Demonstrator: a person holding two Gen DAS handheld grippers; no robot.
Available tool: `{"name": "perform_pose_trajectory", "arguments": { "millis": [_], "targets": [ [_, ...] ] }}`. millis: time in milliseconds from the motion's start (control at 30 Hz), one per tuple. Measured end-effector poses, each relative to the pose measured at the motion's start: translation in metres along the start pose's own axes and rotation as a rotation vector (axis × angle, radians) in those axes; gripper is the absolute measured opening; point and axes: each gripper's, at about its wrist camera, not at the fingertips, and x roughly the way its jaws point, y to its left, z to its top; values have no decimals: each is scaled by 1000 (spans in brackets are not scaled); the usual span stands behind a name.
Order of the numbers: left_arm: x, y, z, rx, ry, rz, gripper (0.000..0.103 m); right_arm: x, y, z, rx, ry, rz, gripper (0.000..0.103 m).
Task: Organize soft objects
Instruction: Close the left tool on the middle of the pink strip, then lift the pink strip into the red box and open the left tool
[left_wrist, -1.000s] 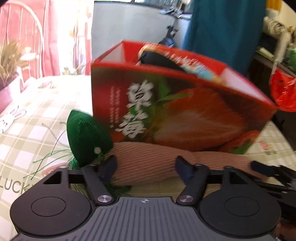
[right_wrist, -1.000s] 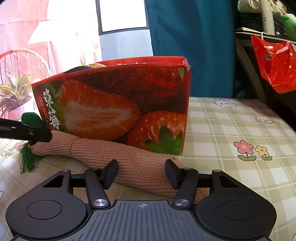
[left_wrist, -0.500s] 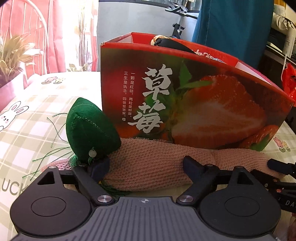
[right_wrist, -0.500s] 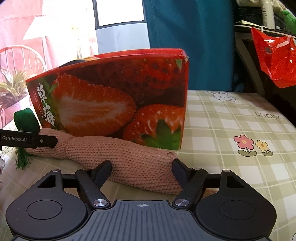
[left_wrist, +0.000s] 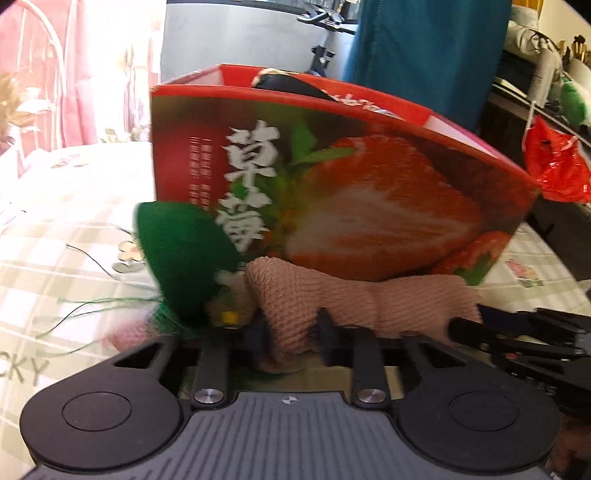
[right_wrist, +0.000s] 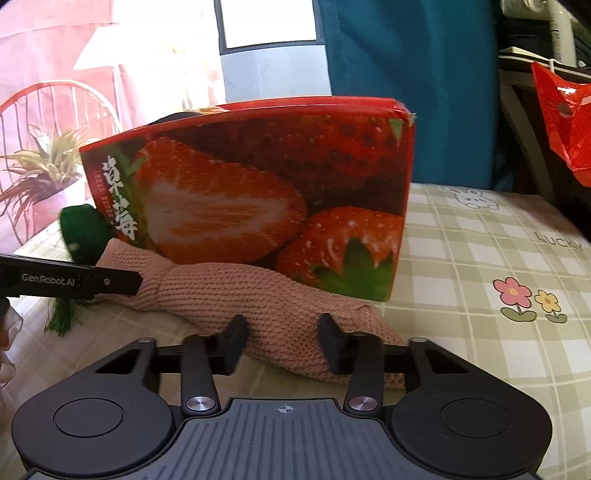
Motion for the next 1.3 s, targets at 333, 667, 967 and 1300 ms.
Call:
{"name": "perform_pose_trajectory", "arguments": {
  "millis": [333,667,967,1300],
  "targets": [
    [-45,0,11,-55,-73,-25,23,-25,0,9,53,-56,88,12],
    [-113,0,41,-73,-225,-68,24,-86,13,54,37,-241,143,11],
    [-135,-8,72,-62,-288,-79,24,-113,16,86,23,-306,157,11],
    [-104,1,141,-68,-302,-147,24,-98,0,145,54,-328,132,11]
  ]
}}
